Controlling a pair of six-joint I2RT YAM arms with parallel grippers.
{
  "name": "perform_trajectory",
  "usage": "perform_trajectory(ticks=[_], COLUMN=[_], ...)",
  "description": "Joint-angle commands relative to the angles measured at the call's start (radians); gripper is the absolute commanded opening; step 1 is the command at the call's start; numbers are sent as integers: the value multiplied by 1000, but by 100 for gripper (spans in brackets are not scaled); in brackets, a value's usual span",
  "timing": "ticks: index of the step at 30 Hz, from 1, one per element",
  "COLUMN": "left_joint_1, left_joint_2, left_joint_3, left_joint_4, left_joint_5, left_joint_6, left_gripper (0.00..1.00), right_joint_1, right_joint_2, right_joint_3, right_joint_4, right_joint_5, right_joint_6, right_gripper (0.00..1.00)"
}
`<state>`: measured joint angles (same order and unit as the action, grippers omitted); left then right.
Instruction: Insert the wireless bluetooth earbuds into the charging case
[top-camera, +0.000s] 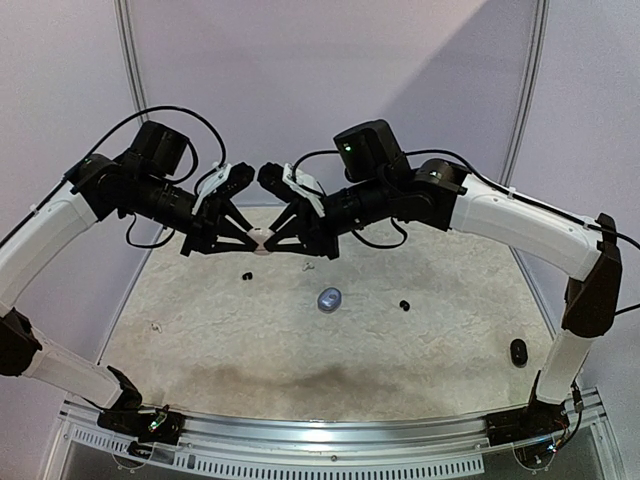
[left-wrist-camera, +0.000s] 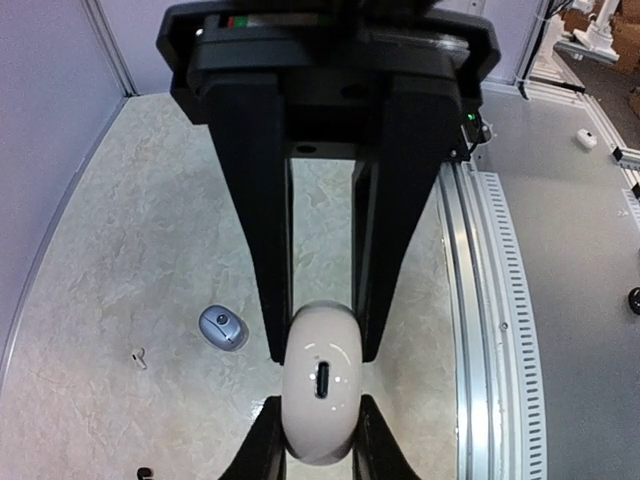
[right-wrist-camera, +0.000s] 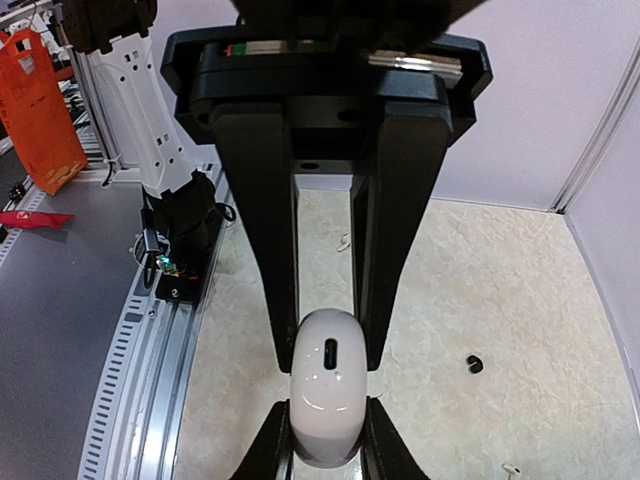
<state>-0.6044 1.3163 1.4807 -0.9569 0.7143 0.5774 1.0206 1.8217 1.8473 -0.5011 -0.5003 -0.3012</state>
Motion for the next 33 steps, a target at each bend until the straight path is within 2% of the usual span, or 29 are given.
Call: perform_trajectory(ticks=[1, 2, 5, 7, 9, 11, 17, 21, 24, 28, 33], left_joint_1=[-35, -35, -34, -34, -30, -24, 13, 72, 125, 163, 165], left_joint_2=[7, 3, -11, -27, -60, -104, -217, -310, -390, -455, -513], left_joint_3=[19, 19, 9, -12, -63, -120, -244, -354, -456, -568, -636], left_joint_4=[-2, -2, 9, 43, 107, 211, 425, 593, 792, 1055, 1238], left_joint_5=[23, 23, 24, 18, -2, -28, -47, -32, -24, -1, -31], left_joint_6=[3, 3, -20, -69, -121, -183, -376, -540, -721, -922, -1103], left_gripper=[7, 1, 0, 0, 0, 0, 0, 0, 0, 0, 0], right_joint_1=[3, 3, 2, 3, 3, 3, -2, -2, -1, 2, 23], right_joint_2=[20, 20, 16, 8, -7, -26, -113, -173, -178, -126, -43], right_joint_3=[28, 28, 14, -6, -32, -53, -161, -278, -330, -331, -255], right_joint_4=[30, 31, 66, 114, 164, 204, 361, 549, 695, 880, 969], right_joint_5=[2, 3, 22, 61, 98, 140, 143, 99, 93, 95, 117], right_joint_6=[-7, -7, 6, 43, 73, 103, 197, 304, 444, 627, 756], right_gripper=[0, 0, 0, 26, 45, 61, 87, 90, 89, 84, 82])
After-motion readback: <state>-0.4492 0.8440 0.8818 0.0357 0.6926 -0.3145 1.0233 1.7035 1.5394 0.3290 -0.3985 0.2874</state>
